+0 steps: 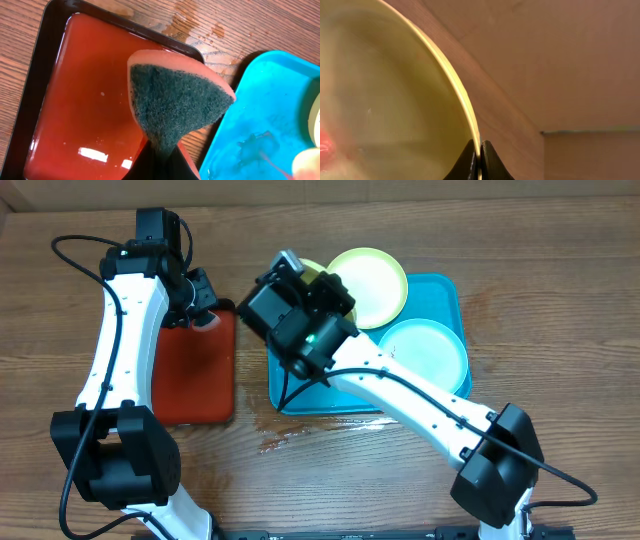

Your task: Clean dirty plates on tray and stack at the side

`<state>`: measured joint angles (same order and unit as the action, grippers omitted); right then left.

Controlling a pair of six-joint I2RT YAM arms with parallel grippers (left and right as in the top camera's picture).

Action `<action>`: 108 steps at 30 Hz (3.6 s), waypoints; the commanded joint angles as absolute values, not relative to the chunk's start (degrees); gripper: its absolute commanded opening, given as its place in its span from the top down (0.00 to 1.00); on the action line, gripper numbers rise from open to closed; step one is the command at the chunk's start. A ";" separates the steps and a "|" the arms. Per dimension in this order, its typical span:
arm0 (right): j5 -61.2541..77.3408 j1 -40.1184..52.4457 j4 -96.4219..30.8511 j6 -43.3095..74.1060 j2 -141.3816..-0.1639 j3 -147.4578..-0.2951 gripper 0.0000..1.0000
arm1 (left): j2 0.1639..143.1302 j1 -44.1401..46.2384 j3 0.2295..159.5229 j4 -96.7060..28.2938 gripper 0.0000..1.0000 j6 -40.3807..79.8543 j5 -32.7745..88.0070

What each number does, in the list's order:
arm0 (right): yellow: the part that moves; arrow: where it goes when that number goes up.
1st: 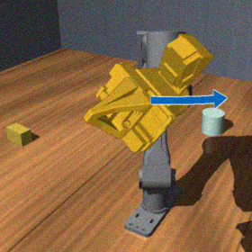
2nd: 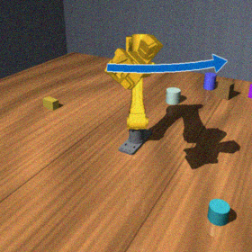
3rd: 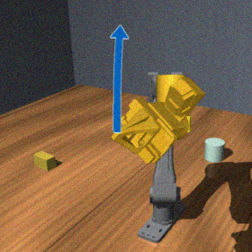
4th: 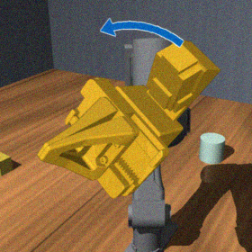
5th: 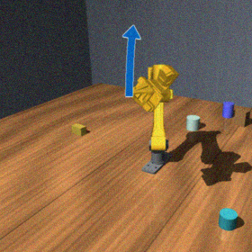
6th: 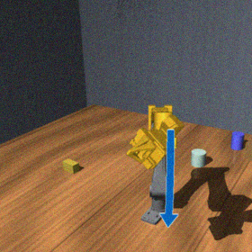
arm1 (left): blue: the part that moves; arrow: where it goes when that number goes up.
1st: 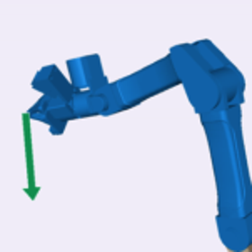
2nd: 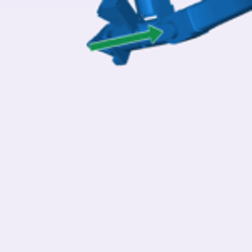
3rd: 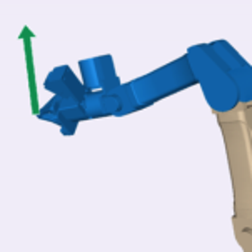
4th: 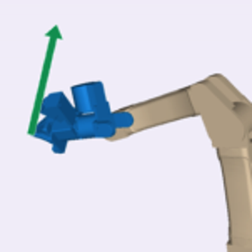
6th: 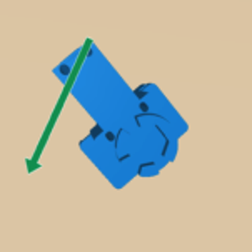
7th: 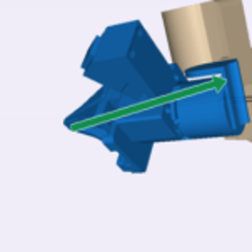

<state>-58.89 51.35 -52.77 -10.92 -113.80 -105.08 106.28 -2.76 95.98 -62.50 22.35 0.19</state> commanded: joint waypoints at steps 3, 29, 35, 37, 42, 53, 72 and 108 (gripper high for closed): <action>-37.98 48.16 -55.29 -9.21 -111.87 -106.45 0.96 | 106.08 -2.98 95.72 -62.74 0.96 19.99 -0.05; 11.22 25.08 -32.36 29.87 -112.16 -72.42 0.96 | 110.80 16.27 89.38 -56.55 0.96 14.02 13.54; 9.06 26.02 -32.14 35.77 -115.26 -72.40 0.96 | 111.37 18.48 83.20 -49.98 0.96 14.33 12.93; 9.06 26.02 -31.27 36.12 -115.77 -72.40 0.96 | 111.37 18.85 80.75 -47.29 0.96 14.33 12.93; 9.02 26.04 -29.80 36.03 -115.74 -72.40 0.96 | 111.42 19.11 73.25 -39.11 0.96 14.13 12.36; 9.02 26.02 -29.87 36.01 -115.74 -72.40 0.96 | 112.20 19.16 69.36 -35.92 0.96 14.17 -20.10; -8.49 31.51 -37.74 17.30 -107.72 -79.81 0.96 | 104.86 8.40 93.17 -49.36 0.96 21.91 -1.83; -43.66 44.16 -29.15 -6.98 -99.55 -88.25 0.96 | 104.88 -4.49 90.02 -56.34 0.96 21.87 4.05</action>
